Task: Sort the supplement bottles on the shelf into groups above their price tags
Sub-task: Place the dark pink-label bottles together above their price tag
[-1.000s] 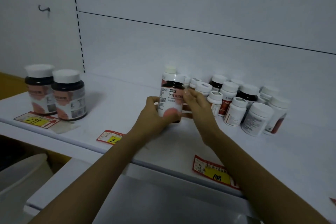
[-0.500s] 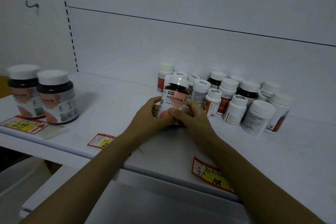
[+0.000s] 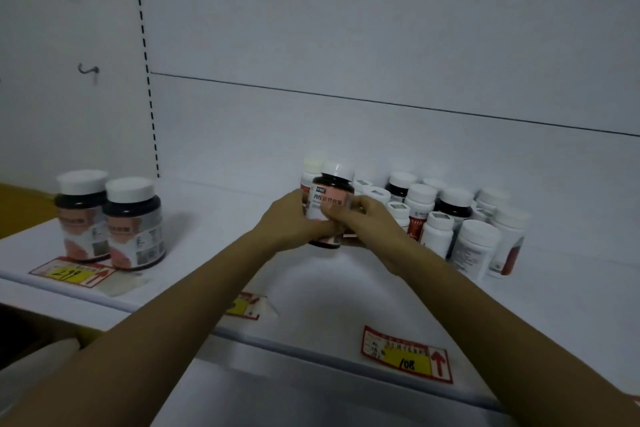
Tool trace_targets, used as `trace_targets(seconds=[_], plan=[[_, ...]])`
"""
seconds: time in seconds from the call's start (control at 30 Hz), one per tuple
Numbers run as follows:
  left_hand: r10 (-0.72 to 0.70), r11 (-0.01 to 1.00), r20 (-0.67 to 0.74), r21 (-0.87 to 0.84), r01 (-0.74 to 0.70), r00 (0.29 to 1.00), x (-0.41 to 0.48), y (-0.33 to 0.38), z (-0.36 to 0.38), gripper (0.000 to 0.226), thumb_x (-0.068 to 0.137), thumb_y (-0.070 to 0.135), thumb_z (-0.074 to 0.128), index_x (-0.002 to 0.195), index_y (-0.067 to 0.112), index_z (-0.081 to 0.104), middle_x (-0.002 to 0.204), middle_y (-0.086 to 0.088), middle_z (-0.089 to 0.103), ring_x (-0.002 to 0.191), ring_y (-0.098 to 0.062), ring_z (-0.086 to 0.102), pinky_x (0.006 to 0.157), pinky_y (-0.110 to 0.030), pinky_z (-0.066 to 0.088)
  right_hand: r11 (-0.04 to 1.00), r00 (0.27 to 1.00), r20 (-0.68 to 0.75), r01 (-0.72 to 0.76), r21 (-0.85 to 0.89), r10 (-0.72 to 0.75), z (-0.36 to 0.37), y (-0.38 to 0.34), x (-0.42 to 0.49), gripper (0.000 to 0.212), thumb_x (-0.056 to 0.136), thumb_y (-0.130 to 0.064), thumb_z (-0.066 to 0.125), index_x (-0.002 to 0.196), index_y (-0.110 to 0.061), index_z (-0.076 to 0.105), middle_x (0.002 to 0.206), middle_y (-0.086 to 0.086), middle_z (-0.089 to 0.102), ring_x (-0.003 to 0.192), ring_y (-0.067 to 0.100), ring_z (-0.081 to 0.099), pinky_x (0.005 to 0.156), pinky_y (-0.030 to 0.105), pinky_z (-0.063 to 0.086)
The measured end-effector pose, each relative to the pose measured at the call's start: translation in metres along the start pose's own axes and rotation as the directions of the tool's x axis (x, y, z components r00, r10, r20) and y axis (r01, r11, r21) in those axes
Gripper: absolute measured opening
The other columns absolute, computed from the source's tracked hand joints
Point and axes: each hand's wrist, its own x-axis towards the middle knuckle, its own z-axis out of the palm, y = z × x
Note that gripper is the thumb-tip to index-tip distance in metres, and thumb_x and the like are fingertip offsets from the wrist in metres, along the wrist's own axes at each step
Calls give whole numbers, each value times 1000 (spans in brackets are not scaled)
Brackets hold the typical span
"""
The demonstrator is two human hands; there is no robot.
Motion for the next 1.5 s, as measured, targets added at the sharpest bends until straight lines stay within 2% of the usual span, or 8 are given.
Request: trace_targets(seconds=[0.17, 0.27, 0.47, 0.63, 0.9, 1.1, 1.23, 1.5], plan=[[39, 992, -46, 125, -33, 998, 10, 13, -17, 52, 68, 35, 77, 106, 20, 45, 104, 0, 60, 95, -18, 60, 85, -36, 53, 988, 981, -119, 147, -55, -152, -13, -50, 5, 46, 85, -47, 61, 118, -15, 57, 108, 4, 66, 92, 15, 66, 72, 28, 55], [67, 982, -50, 180, -57, 997, 19, 18, -36, 59, 67, 38, 78, 112, 16, 46, 107, -1, 59, 97, -18, 59, 84, -37, 53, 982, 979, -91, 177, -74, -183, -12, -74, 11, 41, 84, -38, 66, 114, -11, 60, 107, 7, 67, 95, 20, 66, 79, 34, 58], [82, 951, 27, 298, -87, 996, 37, 6, -95, 60, 65, 39, 79, 111, 19, 46, 107, 1, 60, 95, -18, 59, 84, -36, 53, 966, 977, -64, 190, -178, -204, 25, -107, 31, 41, 80, -33, 72, 111, -9, 60, 106, 9, 67, 93, 21, 68, 72, 35, 60], [-31, 979, 100, 202, 11, 994, 40, -24, -197, 72, 78, 45, 67, 137, 13, 40, 127, -2, 57, 111, -17, 54, 88, -29, 41, 947, 985, 15, 170, -271, -172, 86, -122, 56, 24, 82, -29, 69, 92, -10, 60, 95, 5, 67, 88, 18, 66, 75, 38, 60], [-68, 996, 81, -55, 73, 994, 19, -119, -313, 48, 83, 52, 51, 121, 23, 54, 120, 7, 61, 110, -10, 58, 94, -32, 45, 915, 988, 138, 117, -385, -68, 207, -132, 103, 27, 83, -27, 68, 95, -3, 62, 94, 4, 67, 91, 20, 65, 79, 36, 58], [-151, 940, 31, -305, 153, 988, -3, -183, -304, 59, 91, 55, 37, 139, 20, 37, 141, 4, 46, 124, -12, 46, 99, -33, 41, 868, 970, 234, 67, -493, 58, 263, -131, 117, 25, 82, -25, 69, 94, -5, 62, 104, 9, 69, 95, 25, 66, 82, 36, 58], [-212, 817, 8, -547, 182, 977, -16, -201, -272, 62, 95, 53, 27, 146, 18, 26, 152, 3, 31, 138, -15, 31, 109, -37, 30, 848, 956, 248, 1, -529, 154, 277, -122, 120, 22, 80, -22, 69, 95, -8, 61, 104, 10, 68, 96, 25, 66, 93, 43, 53], [-193, 747, 125, -624, 228, 973, -11, -207, -249, 63, 94, 58, 17, 146, 23, 28, 150, 2, 35, 137, -18, 33, 112, -39, 28, 884, 941, 256, -84, -461, 223, 274, -120, 119, 21, 82, -11, 64, 103, -10, 58, 103, 6, 66, 91, 20, 64, 87, 36, 53]])
